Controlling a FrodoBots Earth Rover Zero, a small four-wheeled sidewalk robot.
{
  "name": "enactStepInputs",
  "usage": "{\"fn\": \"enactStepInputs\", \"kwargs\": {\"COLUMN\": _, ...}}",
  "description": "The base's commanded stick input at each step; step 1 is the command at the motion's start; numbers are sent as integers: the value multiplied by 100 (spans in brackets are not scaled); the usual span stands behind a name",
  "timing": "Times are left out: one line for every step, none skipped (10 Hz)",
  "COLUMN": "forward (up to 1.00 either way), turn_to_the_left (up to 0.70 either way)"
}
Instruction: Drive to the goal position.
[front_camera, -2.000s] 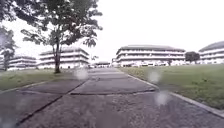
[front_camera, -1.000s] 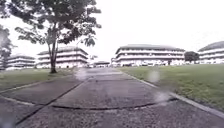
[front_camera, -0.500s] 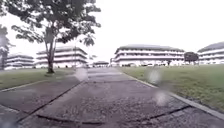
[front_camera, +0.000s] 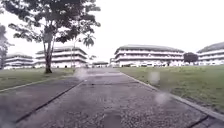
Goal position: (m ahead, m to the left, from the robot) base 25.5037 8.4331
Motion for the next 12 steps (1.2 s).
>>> {"fn": "enactStepInputs", "kwargs": {"forward": 70, "turn_to_the_left": 0}}
{"fn": "enactStepInputs", "kwargs": {"forward": 70, "turn_to_the_left": 0}}
{"fn": "enactStepInputs", "kwargs": {"forward": 70, "turn_to_the_left": 0}}
{"fn": "enactStepInputs", "kwargs": {"forward": 70, "turn_to_the_left": 0}}
{"fn": "enactStepInputs", "kwargs": {"forward": 70, "turn_to_the_left": 0}}
{"fn": "enactStepInputs", "kwargs": {"forward": 70, "turn_to_the_left": 0}}
{"fn": "enactStepInputs", "kwargs": {"forward": 70, "turn_to_the_left": 0}}
{"fn": "enactStepInputs", "kwargs": {"forward": 70, "turn_to_the_left": 0}}
{"fn": "enactStepInputs", "kwargs": {"forward": 70, "turn_to_the_left": 0}}
{"fn": "enactStepInputs", "kwargs": {"forward": 70, "turn_to_the_left": 0}}
{"fn": "enactStepInputs", "kwargs": {"forward": 70, "turn_to_the_left": 0}}
{"fn": "enactStepInputs", "kwargs": {"forward": 70, "turn_to_the_left": 0}}
